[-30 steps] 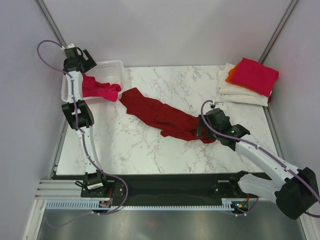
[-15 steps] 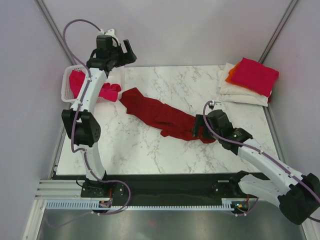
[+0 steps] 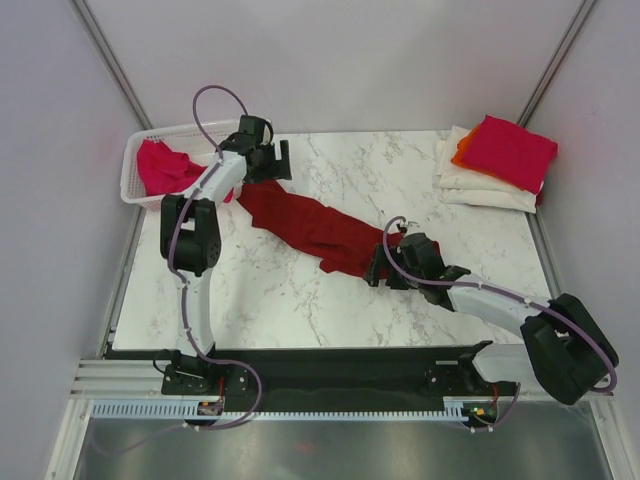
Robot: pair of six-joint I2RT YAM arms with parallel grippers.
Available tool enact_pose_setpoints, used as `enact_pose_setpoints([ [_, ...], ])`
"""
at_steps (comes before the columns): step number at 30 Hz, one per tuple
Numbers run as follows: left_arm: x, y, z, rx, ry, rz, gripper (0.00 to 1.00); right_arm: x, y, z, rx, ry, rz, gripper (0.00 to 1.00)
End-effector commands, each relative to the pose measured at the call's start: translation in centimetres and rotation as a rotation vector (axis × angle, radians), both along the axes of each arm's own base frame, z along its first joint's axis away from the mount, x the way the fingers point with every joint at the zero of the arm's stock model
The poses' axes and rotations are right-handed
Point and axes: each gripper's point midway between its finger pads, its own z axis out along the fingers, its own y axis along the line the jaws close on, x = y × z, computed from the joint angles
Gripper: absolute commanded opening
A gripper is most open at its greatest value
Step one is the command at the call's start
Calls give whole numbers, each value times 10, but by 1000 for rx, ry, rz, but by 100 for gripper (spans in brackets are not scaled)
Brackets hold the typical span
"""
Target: Fold and stack the t-shirts
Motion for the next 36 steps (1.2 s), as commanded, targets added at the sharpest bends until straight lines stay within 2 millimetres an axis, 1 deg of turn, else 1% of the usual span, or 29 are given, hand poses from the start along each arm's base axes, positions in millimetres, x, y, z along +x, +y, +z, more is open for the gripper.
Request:
enact_pose_setpoints([
  [1, 19, 13, 20, 77, -87, -25, 99, 36, 13, 25, 83, -142, -71, 97],
  [2, 22, 19, 14, 94, -80, -17, 99, 39, 10, 20, 66, -132, -95, 96],
  [4, 25, 28, 10, 106, -72, -5, 98, 43, 0, 10, 11, -117, -145, 93],
  [5, 27, 37, 8, 105, -68, 14, 97, 48, -5, 2, -26, -106, -177, 87],
  [6, 29, 43, 3, 106, -58, 26, 93, 47, -10, -4, -58, -84, -194, 83],
  [7, 31, 50, 0, 107, -53, 40, 91, 51, -13, -5, -81, -80, -221, 77],
  [8, 32, 60, -1, 108, -47, 59, 88, 51, -26, -17, -140, -54, -277, 58],
  [9, 32, 66, -5, 108, -36, 68, 82, 53, -33, -20, -164, -49, -312, 46],
  [10, 32, 71, -6, 113, -35, 73, 81, 53, -40, -25, -185, -47, -342, 37],
  [11, 31, 78, -8, 116, -27, 83, 81, 56, -49, -30, -196, -39, -378, 22],
  [13, 30, 84, -9, 120, -24, 85, 79, 59, -59, -37, -192, -22, -424, 2],
  [14, 30, 89, -9, 126, -22, 85, 78, 61, -69, -41, -196, -9, -459, 0],
  [15, 28, 92, -10, 130, -17, 86, 78, 62, -74, -42, -191, -3, -481, 0],
  [16, 29, 96, -6, 135, -25, 89, 78, 59, -81, -44, -197, 4, -496, 0],
  [18, 27, 110, -6, 139, -22, 105, 78, 58, -96, -38, -200, -4, -540, 0],
  [19, 28, 128, -2, 163, -29, 142, 78, 54, -102, -38, -212, -5, -559, 0],
  [20, 29, 135, 1, 163, -34, 155, 78, 47, -111, -32, -230, 1, -581, 0],
  [21, 29, 137, 4, 159, -39, 164, 78, 44, -117, -29, -230, -4, -610, 0],
  [22, 30, 157, 7, 149, -41, 209, 78, 39, -119, -30, -212, 1, -619, 0],
  [23, 30, 172, 12, 138, -49, 247, 78, 38, -122, -25, -197, -1, -646, 0],
  [24, 29, 178, 15, 127, -52, 261, 78, 35, -124, -24, -205, 9, -665, 0],
  [25, 29, 186, 16, 126, -53, 281, 78, 38, -129, -18, -217, 1, -695, 0],
  [26, 29, 190, 18, 132, -57, 291, 78, 31, -137, -19, -254, 26, -725, 0],
  [28, 29, 196, 24, 136, -65, 302, 79, 29, -148, -18, -252, 32, -778, 0],
  [33, 30, 200, 39, 125, -97, 317, 79, 22, -159, -21, -243, 61, -827, 0],
  [36, 31, 210, 62, 146, -136, 340, 79, 20, -167, -23, -221, 78, -867, 0],
])
